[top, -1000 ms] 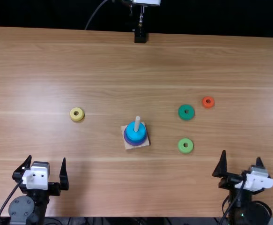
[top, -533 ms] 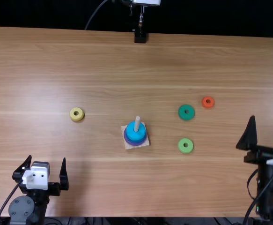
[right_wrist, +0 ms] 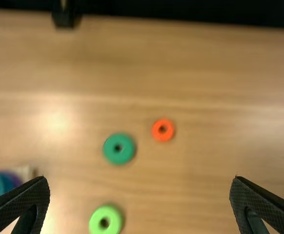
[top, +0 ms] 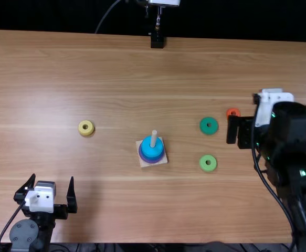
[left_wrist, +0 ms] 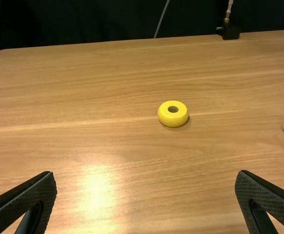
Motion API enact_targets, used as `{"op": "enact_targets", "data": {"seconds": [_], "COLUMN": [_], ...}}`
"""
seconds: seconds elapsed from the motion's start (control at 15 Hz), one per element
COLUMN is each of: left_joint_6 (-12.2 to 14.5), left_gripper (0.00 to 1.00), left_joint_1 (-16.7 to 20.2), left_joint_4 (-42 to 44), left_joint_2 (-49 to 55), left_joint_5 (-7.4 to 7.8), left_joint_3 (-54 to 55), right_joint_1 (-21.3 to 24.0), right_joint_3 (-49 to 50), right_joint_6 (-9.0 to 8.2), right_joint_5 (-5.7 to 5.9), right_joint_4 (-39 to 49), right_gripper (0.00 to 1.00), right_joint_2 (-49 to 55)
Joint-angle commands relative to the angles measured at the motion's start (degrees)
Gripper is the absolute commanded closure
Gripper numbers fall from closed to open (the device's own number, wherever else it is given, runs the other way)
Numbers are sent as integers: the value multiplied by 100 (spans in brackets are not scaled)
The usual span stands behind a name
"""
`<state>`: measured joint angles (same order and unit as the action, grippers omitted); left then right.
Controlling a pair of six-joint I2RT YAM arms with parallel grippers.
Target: Build the Hanoi tower: stack the rings onto the peg from bottom to top in this color order: purple, dark blue, light blue, dark green, light green, yellow, orange.
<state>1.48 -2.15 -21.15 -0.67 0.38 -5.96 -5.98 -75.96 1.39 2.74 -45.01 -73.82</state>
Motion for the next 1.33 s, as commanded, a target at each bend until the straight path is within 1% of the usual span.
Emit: {"op": "enact_targets", "data": {"seconds": [0.0,0.07,0.13,0.2,0.27,0.53,0.6,0.73,0.8,0.87,1.07,1.27], "left_joint_6": [74,74,74,74,74,74,74,74,74,74,74,74], "left_gripper": [0,0,0,0,0,0,0,0,0,0,0,0], "left_joint_1": [40,40,40,40,40,40,40,40,40,40,40,40], "left_joint_4": [-459,-459,-459,-459,-459,-459,-459,-459,-459,-459,-459,-459], "left_joint_2": [67,67,67,67,67,67,67,67,67,67,67,67], "left_joint_5": [4,4,4,4,4,4,4,4,4,4,-7,4], "left_joint_3": [596,596,596,596,596,596,596,596,596,596,596,596], "right_joint_1": [-158,-158,-184,-211,-228,-228,-228,-228,-246,-246,-290,-369], "right_joint_3": [-560,-771,-815,-815,-815,-832,-832,-841,-850,-938,-1166,-1263], "right_joint_6": [-508,-1162,-1742,-2027,-2079,-2037,-1953,-1542,-1415,-1373,-1373,-1373], "right_joint_5": [21,21,53,53,63,53,53,53,53,53,32,42], "right_joint_4": [-240,-335,-346,-304,-293,-293,-283,-272,-272,-283,-272,-261], "right_gripper": [0,0,0,0,0,0,0,0,0,0,0,0], "right_joint_2": [-546,-941,-1257,-1530,-1829,-2831,-3006,-3349,-3472,-3587,-3912,-4246]}}
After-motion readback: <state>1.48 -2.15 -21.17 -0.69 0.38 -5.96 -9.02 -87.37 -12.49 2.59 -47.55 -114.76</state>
